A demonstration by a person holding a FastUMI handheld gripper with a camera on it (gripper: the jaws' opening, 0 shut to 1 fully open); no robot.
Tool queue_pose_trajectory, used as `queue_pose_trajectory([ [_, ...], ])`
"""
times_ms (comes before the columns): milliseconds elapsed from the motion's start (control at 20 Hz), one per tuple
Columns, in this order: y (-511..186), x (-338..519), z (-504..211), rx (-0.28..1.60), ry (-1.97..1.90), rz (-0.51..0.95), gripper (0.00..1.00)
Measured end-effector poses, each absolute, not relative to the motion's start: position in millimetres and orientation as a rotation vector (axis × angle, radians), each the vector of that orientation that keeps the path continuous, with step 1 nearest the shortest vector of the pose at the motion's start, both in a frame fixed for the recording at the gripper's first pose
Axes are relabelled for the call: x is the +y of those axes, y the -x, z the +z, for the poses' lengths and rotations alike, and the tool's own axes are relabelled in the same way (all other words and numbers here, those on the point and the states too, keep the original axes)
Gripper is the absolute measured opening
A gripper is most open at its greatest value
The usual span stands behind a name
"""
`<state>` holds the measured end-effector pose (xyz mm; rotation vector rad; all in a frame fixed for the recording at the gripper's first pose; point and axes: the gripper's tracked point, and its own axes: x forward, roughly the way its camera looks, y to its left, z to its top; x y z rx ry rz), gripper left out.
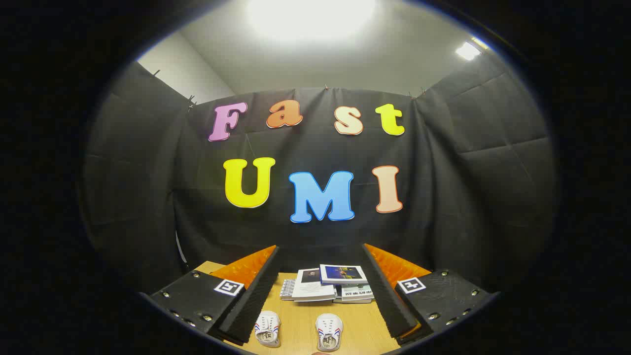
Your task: Open the storage box then place both shoes into the box .Put the left shoe in first, then the right shoe, with the right side of both shoes facing outward in a uniform manner.
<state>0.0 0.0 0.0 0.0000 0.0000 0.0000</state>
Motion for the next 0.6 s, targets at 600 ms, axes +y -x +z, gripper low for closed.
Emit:
queue_pose_trajectory([
  [600, -7, 11, -1, 0.002, 0.016, 0.042, 0.98],
])
